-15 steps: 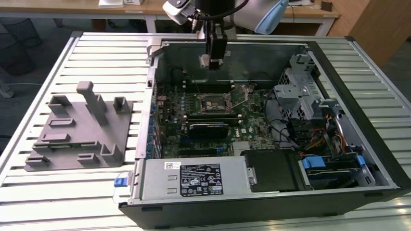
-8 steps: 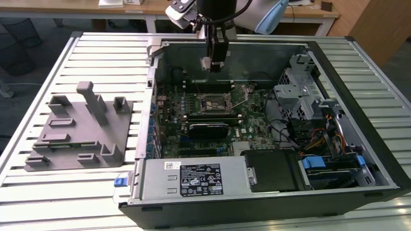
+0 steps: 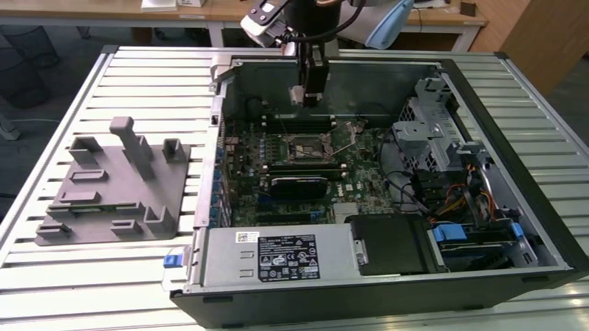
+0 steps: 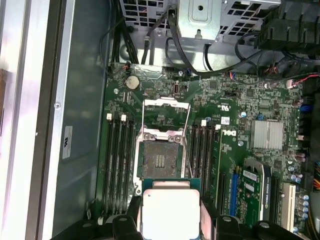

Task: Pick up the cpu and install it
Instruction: 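Place the cpu into insertion slot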

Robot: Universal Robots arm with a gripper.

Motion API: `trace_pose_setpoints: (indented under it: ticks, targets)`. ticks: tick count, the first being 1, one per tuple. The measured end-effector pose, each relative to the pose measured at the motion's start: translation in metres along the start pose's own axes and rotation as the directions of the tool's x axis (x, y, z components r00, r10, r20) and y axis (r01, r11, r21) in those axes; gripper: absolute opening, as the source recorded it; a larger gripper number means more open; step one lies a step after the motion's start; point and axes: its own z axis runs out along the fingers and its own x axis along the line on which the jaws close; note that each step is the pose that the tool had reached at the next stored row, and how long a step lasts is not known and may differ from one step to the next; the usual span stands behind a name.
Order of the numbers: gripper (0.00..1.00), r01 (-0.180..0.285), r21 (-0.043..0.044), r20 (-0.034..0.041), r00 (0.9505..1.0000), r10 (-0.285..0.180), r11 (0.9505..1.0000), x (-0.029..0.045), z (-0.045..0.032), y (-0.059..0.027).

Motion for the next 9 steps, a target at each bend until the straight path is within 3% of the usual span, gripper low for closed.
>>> trace_pose_setpoints:
  ticks: [9]
  targets:
    - [0.54,0.0,0.0,-0.0001,1.0,0.0,1.0,0.0,0.0002,0.0008]
